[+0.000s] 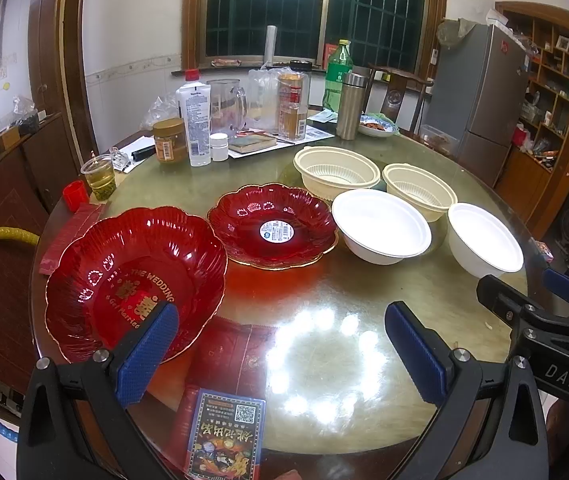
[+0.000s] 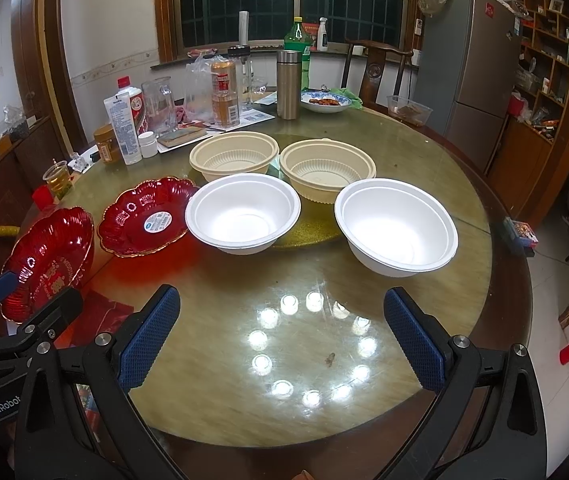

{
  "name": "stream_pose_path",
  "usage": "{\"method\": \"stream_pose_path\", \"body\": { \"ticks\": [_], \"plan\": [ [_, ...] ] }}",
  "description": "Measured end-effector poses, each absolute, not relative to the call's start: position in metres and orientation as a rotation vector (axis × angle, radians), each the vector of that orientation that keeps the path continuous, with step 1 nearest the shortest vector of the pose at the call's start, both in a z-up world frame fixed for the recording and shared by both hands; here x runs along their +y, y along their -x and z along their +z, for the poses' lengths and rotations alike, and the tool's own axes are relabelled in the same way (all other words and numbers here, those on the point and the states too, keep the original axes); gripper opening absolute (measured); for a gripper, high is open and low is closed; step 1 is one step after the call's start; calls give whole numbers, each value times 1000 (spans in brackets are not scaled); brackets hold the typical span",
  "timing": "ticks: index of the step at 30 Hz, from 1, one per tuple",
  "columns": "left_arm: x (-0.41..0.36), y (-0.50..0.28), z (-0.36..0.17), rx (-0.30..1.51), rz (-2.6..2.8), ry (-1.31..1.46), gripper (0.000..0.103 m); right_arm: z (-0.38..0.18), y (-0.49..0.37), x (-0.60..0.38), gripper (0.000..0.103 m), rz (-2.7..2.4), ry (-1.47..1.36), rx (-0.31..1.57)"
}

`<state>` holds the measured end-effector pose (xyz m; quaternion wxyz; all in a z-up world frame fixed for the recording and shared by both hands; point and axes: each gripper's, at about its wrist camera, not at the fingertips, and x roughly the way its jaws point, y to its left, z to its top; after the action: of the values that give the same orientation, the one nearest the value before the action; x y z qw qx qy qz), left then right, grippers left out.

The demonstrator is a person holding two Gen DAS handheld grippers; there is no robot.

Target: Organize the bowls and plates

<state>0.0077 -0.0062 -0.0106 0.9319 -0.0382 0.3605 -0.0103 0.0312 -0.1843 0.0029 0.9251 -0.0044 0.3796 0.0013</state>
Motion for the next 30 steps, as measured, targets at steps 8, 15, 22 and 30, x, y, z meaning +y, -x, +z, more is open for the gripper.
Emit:
{"method": "stream_pose_path", "body": {
  "ticks": [8, 15, 22, 30],
  "plan": [
    [-6, -5, -7, 730, -15, 81, 103, 3, -31, -184, 103, 3, 10, 777],
    [-3, -4, -6, 723, -8, 83, 103, 3, -31, -184, 103, 4, 10, 776],
    [5, -2, -3, 717, 12, 84, 103, 7, -33, -176, 103, 25, 13, 773],
    [45, 7, 3, 693, 121, 105, 103, 11, -45, -142, 103, 150, 13, 768]
  ]
}}
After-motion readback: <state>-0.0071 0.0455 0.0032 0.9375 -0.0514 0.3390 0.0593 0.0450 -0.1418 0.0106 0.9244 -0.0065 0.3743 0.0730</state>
